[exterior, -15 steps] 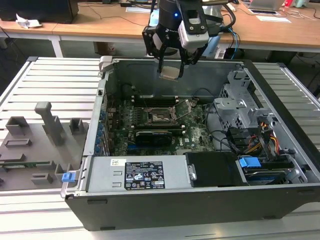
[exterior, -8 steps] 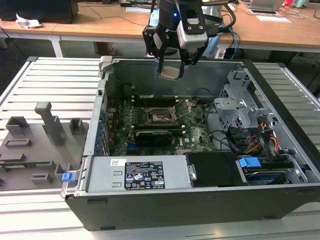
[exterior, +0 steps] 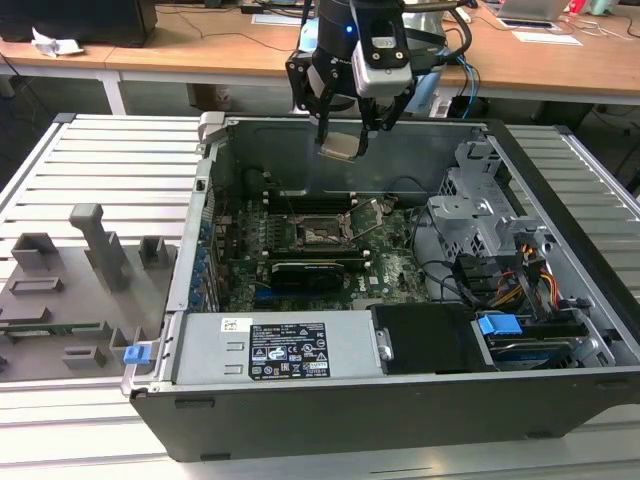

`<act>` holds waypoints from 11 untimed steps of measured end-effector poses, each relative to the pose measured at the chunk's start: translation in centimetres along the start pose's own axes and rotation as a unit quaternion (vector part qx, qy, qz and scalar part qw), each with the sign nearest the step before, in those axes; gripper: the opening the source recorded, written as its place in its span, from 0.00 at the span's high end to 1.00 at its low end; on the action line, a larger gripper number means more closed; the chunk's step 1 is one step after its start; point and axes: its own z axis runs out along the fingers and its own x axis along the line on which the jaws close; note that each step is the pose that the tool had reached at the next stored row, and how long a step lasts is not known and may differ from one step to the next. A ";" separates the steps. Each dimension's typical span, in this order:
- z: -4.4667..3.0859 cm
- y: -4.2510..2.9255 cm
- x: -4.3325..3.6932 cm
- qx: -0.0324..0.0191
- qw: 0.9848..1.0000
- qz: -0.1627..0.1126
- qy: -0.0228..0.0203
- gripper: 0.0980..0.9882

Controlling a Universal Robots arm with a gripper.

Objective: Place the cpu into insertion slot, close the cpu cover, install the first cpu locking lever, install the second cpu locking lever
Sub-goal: 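Place the cpu into insertion slot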

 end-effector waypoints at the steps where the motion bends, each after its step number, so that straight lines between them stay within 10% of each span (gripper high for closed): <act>1: 0.00 0.00 0.00 0.000 1.000 0.003 0.000 0.51; 11: 0.00 0.00 0.00 0.000 1.000 0.021 -0.002 0.51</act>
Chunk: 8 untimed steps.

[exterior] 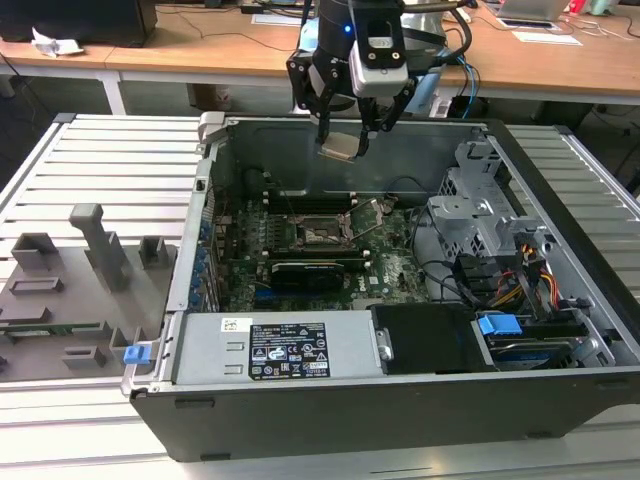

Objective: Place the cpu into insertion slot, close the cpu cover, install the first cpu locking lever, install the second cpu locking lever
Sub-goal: 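Place the cpu into insertion slot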

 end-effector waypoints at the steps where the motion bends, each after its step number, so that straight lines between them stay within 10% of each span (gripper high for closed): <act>1: 0.00 0.00 0.00 0.000 1.000 0.002 0.000 0.51; 8: 0.00 0.00 0.00 0.000 1.000 0.012 -0.001 0.51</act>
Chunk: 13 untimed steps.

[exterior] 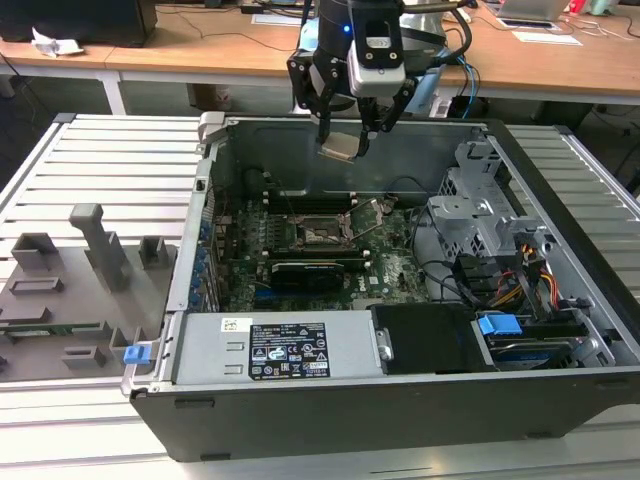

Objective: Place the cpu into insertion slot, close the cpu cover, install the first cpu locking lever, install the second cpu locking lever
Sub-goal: 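Place the cpu into insertion slot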

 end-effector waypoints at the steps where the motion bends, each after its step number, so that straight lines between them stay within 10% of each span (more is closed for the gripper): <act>1: 0.00 0.00 0.00 0.000 1.000 0.002 0.000 0.51; 13: 0.00 0.00 0.00 -0.001 1.000 0.028 -0.002 0.51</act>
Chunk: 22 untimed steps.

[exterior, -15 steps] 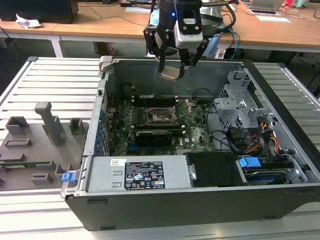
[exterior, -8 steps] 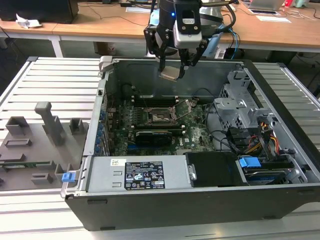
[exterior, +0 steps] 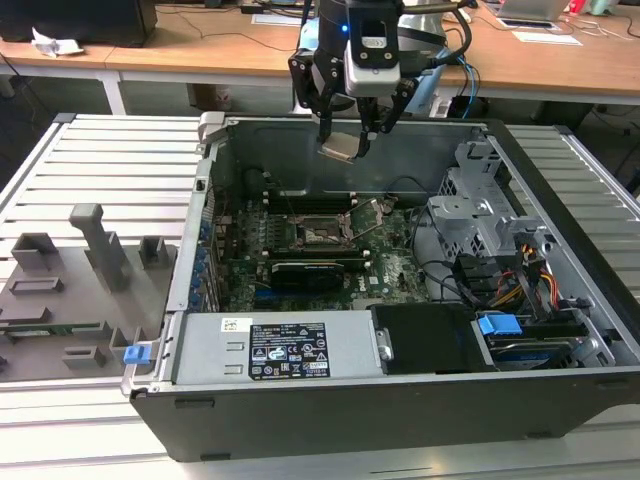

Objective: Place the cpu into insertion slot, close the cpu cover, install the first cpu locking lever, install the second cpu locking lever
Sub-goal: 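Place the cpu into insertion slot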

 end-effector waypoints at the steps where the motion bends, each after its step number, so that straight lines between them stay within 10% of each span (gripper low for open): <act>1: 0.00 0.00 0.00 0.000 1.000 0.001 0.000 0.51; 22: 0.00 0.00 0.00 -0.001 0.999 0.044 -0.004 0.51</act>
